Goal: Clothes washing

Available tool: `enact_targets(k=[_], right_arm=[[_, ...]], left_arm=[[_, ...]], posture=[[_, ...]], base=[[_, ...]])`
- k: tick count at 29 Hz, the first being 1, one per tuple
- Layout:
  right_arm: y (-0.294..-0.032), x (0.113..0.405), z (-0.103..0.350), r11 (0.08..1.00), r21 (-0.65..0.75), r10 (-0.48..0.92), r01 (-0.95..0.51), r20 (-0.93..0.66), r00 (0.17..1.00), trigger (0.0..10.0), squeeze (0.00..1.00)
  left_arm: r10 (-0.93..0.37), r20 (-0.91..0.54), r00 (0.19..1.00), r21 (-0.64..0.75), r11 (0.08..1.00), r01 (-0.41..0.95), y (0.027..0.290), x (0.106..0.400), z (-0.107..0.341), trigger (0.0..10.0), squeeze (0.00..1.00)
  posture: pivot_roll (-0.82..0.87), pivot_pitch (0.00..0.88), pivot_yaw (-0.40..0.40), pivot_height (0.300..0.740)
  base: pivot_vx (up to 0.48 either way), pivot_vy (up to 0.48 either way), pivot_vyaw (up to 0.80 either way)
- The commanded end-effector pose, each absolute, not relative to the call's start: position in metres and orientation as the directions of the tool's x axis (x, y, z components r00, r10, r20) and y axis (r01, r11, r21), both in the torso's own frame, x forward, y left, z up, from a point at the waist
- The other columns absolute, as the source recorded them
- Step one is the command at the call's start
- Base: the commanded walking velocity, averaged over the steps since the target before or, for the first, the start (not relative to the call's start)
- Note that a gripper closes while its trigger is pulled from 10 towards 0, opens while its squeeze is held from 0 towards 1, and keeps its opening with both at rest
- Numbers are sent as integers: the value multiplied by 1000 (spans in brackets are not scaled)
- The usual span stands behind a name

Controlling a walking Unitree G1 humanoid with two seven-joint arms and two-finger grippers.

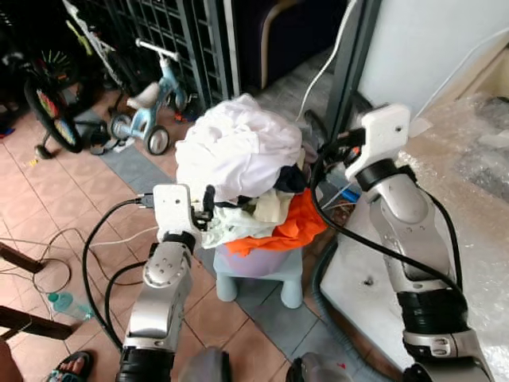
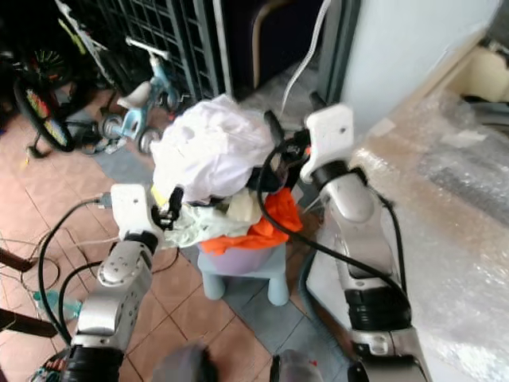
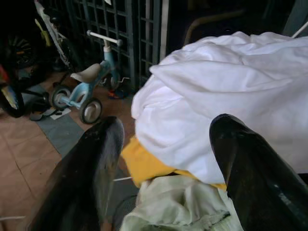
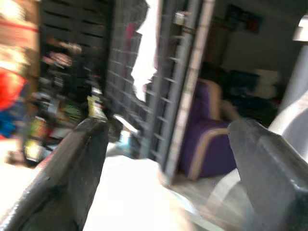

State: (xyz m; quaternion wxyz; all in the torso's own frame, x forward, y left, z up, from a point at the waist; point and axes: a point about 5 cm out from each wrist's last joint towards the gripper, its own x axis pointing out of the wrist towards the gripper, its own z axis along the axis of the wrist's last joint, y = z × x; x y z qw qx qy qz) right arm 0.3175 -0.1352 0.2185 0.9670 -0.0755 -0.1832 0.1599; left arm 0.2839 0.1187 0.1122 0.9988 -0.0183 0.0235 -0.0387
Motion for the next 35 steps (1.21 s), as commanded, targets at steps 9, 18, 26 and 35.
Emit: enact_targets(k=[9,18,26,35], right_arm=[[-116,323,170,890,-251,411,-380,79,908,10000,259],[-125,337,131,902,-327,250,-280,-132,959,10000,0],[-135,335,118,885,-388,202,-256,-173,964,0,0],[-135,336,116,889,-386,195,-246,-167,966,0,0]], left_arm=[[41,-129,991,-30,999,-46,143,279,97,10000,0],[45,-144,989,-13,999,-48,147,273,96,10000,0],[21,-154,988,-24,999,-25,144,274,96,10000,0],[14,-153,988,-32,999,-19,141,279,98,10000,0]], posture=[[-20,78,66,740],[0,81,69,740],[-15,91,74,740],[-17,98,70,740]], base=[[0,0,654],[0,0,0],[0,0,0],[0,0,0]])
